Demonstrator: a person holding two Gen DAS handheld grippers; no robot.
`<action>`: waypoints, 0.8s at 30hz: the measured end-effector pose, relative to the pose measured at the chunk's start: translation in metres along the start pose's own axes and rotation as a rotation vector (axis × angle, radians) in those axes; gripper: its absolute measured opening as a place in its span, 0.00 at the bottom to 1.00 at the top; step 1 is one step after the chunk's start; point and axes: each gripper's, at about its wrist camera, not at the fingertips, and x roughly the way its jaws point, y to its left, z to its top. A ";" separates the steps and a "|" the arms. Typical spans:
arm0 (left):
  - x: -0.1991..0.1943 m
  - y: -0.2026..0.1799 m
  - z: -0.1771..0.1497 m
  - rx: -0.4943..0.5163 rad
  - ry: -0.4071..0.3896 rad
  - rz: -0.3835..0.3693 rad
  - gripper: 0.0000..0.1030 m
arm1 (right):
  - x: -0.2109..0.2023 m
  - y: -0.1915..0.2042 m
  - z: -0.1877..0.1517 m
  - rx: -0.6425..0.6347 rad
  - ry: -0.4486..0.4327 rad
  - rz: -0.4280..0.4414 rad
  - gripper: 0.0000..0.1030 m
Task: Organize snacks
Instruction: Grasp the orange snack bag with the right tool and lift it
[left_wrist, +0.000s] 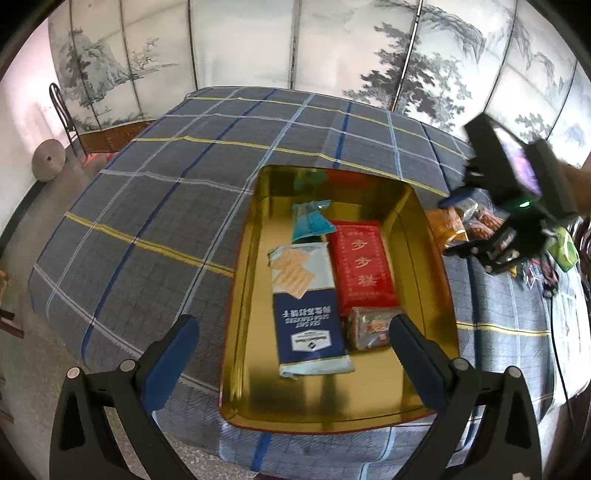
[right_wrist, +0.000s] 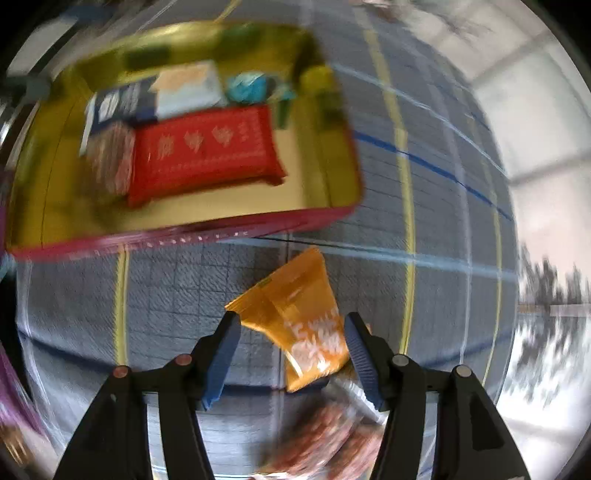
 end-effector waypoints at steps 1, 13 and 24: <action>0.000 -0.002 0.002 0.007 0.001 -0.002 0.99 | 0.005 0.000 0.002 -0.035 0.012 -0.014 0.58; -0.007 -0.022 0.015 0.035 -0.021 -0.021 0.99 | 0.038 -0.067 0.005 0.157 0.019 0.262 0.80; -0.022 -0.024 0.012 0.027 -0.071 0.009 0.99 | -0.008 0.010 -0.052 0.448 -0.138 0.091 0.51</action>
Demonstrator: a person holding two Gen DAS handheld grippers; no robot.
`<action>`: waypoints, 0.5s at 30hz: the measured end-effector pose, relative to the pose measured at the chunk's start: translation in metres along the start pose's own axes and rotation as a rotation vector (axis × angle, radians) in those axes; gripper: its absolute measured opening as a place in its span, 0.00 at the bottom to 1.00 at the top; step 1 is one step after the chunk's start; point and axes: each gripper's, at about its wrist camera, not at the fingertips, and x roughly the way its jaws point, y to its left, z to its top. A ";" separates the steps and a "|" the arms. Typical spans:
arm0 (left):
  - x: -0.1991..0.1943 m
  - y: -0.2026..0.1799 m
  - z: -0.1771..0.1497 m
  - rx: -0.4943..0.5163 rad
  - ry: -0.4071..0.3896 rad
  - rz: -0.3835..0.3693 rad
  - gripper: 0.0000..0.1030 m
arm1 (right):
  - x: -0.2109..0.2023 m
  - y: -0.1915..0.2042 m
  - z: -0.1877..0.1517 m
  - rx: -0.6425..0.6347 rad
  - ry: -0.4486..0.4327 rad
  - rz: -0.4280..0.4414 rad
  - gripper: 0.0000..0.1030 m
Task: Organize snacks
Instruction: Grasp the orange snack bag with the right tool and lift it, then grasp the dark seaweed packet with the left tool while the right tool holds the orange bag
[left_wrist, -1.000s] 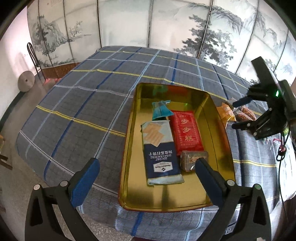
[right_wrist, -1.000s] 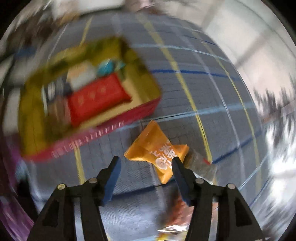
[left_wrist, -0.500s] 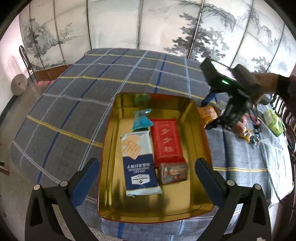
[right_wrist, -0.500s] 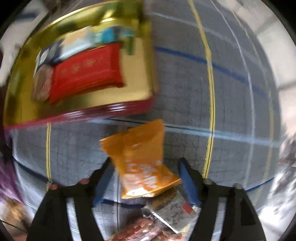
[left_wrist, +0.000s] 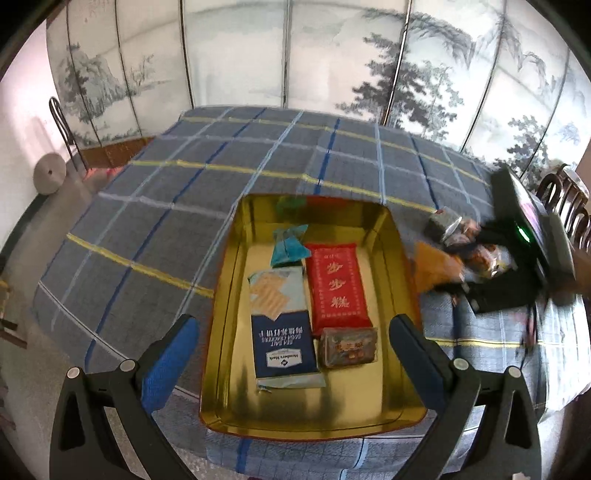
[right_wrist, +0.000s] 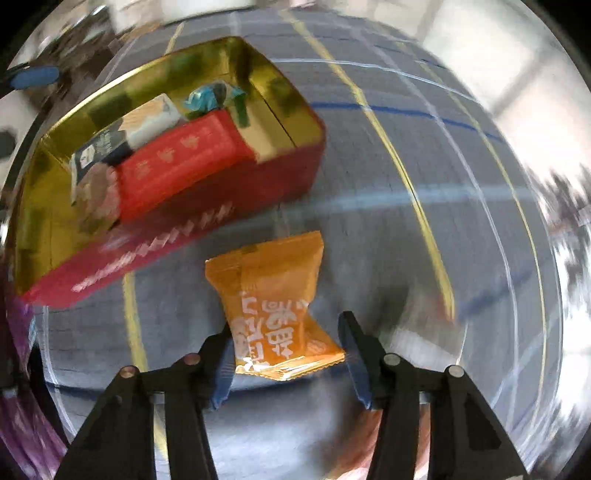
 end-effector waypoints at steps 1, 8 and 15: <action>-0.004 -0.003 0.002 0.016 -0.016 0.001 0.99 | -0.006 0.006 -0.014 0.069 -0.037 -0.019 0.51; -0.019 -0.048 0.022 0.194 -0.094 -0.078 0.99 | -0.087 0.024 -0.173 0.640 -0.315 -0.109 0.51; 0.025 -0.119 0.058 0.407 -0.002 -0.237 0.99 | -0.101 -0.002 -0.305 0.967 -0.291 -0.334 0.51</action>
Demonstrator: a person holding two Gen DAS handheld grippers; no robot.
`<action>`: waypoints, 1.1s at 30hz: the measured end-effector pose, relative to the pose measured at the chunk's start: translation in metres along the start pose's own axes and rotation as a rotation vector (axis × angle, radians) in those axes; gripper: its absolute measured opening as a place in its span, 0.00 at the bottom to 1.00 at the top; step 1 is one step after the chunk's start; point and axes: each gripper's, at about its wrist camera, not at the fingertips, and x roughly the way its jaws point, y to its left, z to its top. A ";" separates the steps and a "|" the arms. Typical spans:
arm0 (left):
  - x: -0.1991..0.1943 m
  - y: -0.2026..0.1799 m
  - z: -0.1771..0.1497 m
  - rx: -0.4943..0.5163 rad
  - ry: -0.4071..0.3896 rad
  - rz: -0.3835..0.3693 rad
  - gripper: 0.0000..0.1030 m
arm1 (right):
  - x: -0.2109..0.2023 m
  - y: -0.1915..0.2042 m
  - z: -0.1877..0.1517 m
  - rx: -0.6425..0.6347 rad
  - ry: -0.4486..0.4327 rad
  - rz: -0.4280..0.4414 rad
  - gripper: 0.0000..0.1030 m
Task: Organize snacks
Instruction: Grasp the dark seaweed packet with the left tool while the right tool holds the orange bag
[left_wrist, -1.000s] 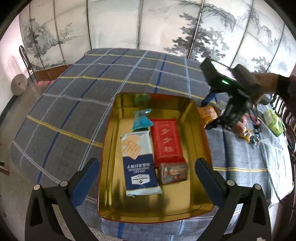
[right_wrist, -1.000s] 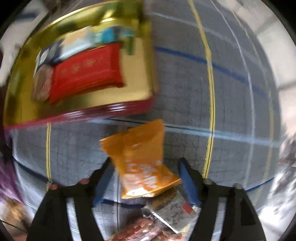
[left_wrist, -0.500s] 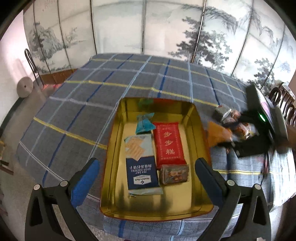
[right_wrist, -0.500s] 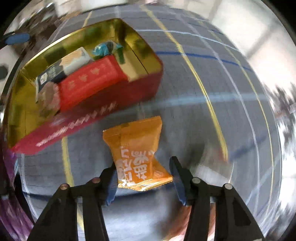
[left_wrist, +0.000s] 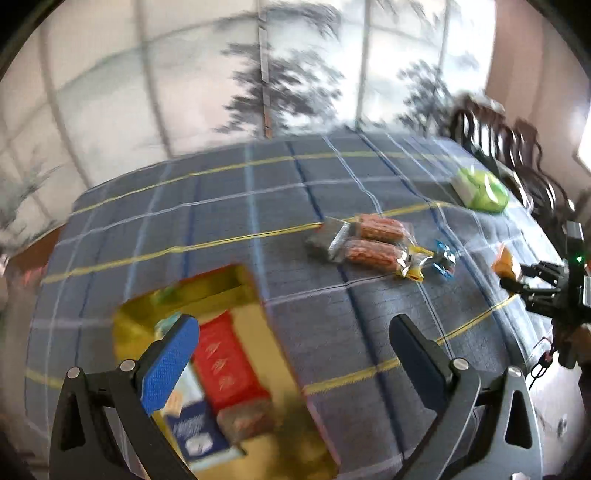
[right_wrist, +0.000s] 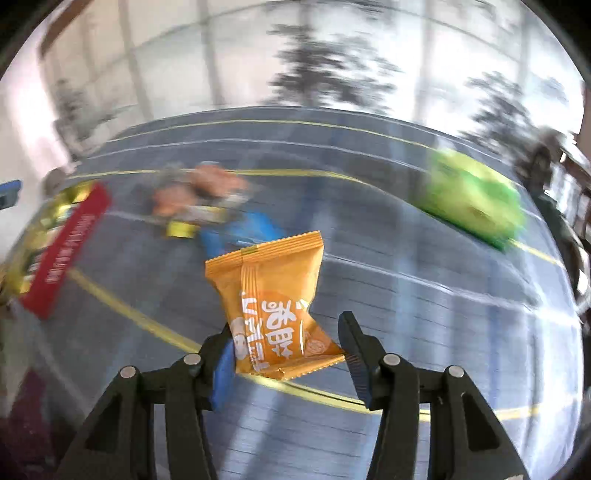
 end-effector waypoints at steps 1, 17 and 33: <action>0.010 -0.004 0.011 0.025 0.005 -0.006 0.99 | 0.004 -0.008 -0.002 0.019 0.001 -0.014 0.51; 0.170 -0.031 0.088 0.380 0.211 -0.093 0.91 | 0.031 -0.036 -0.010 0.134 -0.076 0.024 0.51; 0.198 -0.028 0.080 0.236 0.274 -0.011 0.31 | 0.032 -0.037 -0.010 0.139 -0.078 0.043 0.52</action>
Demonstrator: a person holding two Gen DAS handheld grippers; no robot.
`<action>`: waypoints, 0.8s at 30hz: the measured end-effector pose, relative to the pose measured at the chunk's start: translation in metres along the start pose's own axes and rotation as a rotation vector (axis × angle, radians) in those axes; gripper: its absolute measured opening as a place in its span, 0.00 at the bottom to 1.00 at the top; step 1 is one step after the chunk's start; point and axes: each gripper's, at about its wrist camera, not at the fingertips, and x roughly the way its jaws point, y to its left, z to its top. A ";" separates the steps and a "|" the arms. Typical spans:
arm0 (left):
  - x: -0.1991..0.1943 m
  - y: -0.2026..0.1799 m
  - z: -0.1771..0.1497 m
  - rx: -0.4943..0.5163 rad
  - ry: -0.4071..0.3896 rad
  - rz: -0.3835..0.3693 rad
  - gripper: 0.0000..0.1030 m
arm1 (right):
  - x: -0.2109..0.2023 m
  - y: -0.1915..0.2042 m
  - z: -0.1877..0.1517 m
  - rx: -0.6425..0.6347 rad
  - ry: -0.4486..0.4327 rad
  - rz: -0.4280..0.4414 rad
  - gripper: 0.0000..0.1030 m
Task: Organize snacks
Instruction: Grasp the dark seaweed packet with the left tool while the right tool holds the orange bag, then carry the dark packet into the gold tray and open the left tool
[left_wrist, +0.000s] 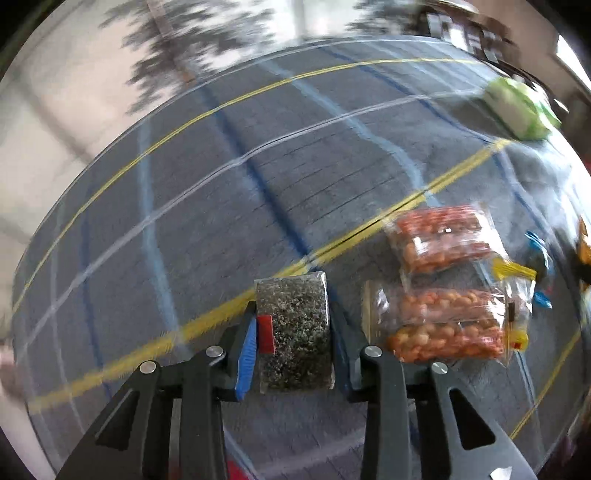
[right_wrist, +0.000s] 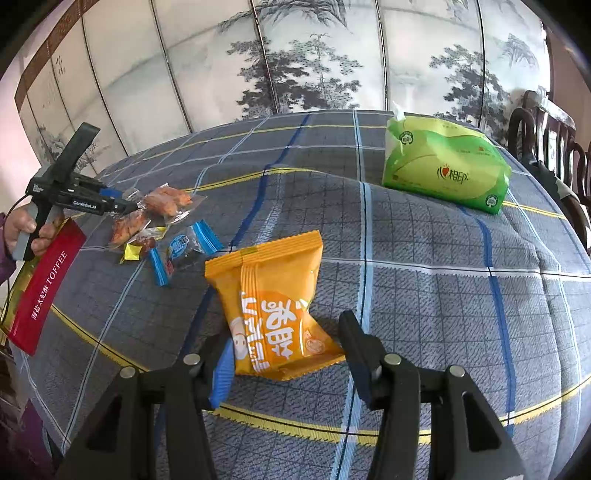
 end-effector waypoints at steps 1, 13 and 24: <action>-0.008 0.001 -0.006 -0.052 0.001 -0.011 0.31 | 0.000 0.000 0.000 0.000 0.000 -0.001 0.52; -0.124 -0.026 -0.117 -0.339 -0.156 -0.086 0.31 | 0.001 0.010 -0.003 -0.050 0.007 -0.070 0.52; -0.168 -0.019 -0.202 -0.415 -0.240 0.097 0.31 | 0.000 0.013 -0.004 -0.062 0.005 -0.114 0.51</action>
